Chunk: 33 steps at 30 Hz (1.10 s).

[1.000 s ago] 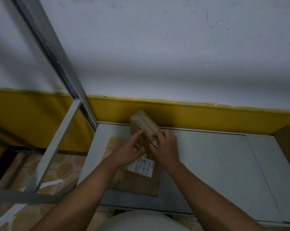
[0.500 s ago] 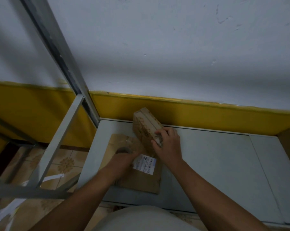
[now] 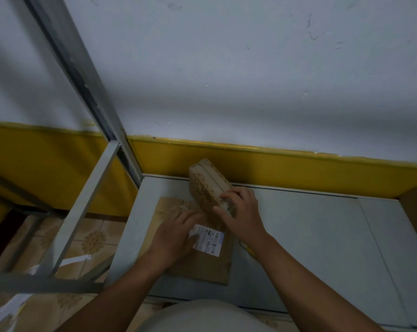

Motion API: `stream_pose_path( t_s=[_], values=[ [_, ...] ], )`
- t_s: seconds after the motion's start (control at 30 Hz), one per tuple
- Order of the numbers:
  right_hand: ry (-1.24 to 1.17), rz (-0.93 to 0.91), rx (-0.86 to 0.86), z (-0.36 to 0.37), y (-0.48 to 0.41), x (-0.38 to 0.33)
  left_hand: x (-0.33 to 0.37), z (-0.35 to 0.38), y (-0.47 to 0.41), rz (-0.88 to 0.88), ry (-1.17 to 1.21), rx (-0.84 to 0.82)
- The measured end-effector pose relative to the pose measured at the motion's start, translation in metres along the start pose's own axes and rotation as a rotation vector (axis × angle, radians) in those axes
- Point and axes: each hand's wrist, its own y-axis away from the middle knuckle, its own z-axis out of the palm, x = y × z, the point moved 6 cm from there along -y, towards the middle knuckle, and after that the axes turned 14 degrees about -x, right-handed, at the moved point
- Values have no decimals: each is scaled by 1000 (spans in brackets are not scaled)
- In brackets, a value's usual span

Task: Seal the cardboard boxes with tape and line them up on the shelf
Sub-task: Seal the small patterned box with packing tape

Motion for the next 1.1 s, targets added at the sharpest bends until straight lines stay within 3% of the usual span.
stream_pose_path(
  t_s=[0.1, 0.17, 0.23, 0.53, 0.8, 1.1],
  values=[
    [-172, -7, -8, -10, -1, 5, 13, -20, -12, -88, 487, 142],
    [-233, 19, 1, -17, -3, 6, 40, -30, -26, -59, 857, 92],
    [-270, 22, -8, -21, -1, 3, 62, -43, -36, 7, 1008, 89],
    [-444, 69, -1, -5, 26, 0, 35, -33, -26, -106, 865, 77],
    [-347, 16, 38, 3, 31, 3, 33, -26, -23, -64, 843, 65],
    [-151, -88, 16, 12, 34, 7, 16, -21, -24, -11, 447, 50]
  ],
)
